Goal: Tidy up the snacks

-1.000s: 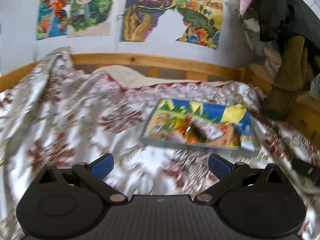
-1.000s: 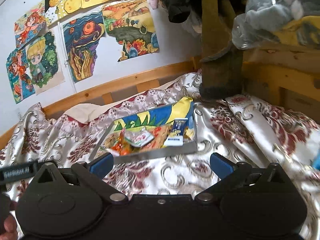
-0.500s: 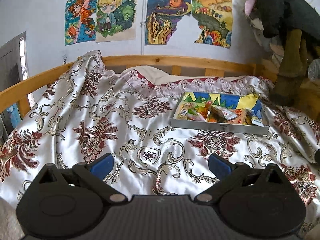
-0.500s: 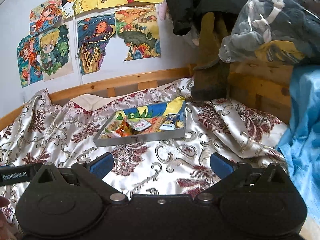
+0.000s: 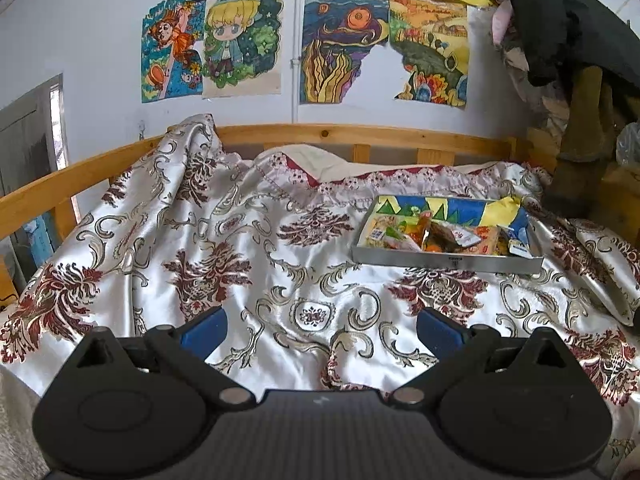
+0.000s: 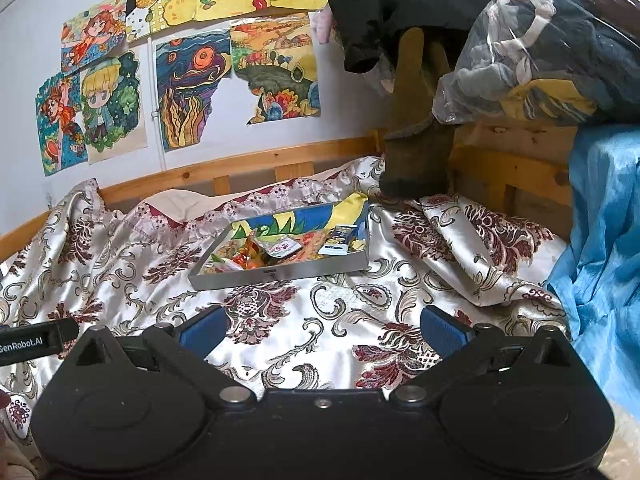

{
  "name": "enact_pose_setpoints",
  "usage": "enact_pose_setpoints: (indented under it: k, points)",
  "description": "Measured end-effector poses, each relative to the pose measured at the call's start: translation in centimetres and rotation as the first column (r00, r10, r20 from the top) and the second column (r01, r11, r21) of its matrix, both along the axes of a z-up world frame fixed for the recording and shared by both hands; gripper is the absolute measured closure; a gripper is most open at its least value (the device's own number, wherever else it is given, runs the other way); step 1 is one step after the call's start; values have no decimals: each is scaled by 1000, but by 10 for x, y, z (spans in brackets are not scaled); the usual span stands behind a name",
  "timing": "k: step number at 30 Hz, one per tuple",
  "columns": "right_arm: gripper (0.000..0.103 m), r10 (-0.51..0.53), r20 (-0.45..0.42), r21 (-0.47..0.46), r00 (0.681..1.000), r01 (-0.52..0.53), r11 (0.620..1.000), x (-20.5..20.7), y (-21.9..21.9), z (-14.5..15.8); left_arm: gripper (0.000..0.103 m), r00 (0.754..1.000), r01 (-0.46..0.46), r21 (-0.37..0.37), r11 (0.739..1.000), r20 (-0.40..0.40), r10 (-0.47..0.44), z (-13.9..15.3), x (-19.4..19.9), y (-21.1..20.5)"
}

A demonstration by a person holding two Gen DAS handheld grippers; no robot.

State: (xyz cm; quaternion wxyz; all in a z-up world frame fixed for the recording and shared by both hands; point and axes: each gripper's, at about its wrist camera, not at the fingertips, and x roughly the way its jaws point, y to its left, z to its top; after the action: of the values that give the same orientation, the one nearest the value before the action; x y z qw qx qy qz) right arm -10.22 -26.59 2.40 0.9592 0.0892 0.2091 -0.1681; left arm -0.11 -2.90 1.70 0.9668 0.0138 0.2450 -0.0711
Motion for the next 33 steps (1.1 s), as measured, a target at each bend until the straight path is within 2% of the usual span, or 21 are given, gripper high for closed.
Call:
enact_pose_setpoints:
  k: [12, 17, 33]
  points:
    - [1, 1, -26, 26, 1000, 0, 1000, 7, -2, -2, 0, 1000, -15, 24, 1000, 21, 15, -1, 0, 1]
    - [1, 34, -21, -28, 999, -34, 999, 8, 8, 1, 0, 999, -25, 18, 1000, 20, 25, 1, 2, 2]
    - [1, 39, -46, -19, 998, -39, 999, 15, 5, -2, 0, 1000, -21, 33, 999, 22, 21, -2, 6, -1]
